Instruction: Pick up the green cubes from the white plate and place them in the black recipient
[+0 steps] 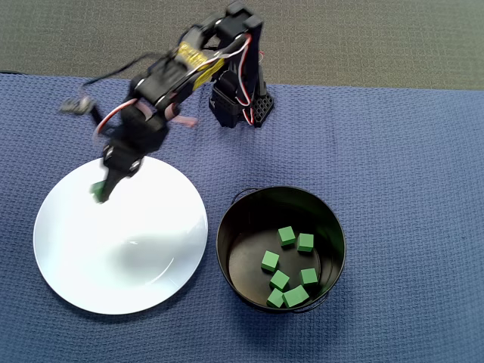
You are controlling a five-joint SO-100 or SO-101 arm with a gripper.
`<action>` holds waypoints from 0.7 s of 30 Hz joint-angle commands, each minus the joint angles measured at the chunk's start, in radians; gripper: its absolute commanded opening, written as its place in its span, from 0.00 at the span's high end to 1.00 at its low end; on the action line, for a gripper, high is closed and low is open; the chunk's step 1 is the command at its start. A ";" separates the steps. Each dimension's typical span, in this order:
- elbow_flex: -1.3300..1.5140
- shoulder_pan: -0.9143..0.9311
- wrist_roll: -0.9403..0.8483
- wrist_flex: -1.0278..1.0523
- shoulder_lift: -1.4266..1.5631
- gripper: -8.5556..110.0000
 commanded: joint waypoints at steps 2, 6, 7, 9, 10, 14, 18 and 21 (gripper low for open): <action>-0.064 -0.202 0.336 0.253 0.245 0.93; -0.083 -0.383 0.552 0.336 0.293 0.93; -0.098 -0.430 0.594 0.360 0.291 0.93; -0.118 -0.517 0.673 0.379 0.275 0.93; -0.118 -0.557 0.709 0.376 0.265 0.93; -0.110 -0.713 0.807 0.327 0.207 0.93; -0.155 -0.795 0.856 0.293 0.129 0.93; -0.141 -0.804 0.847 0.232 0.115 0.84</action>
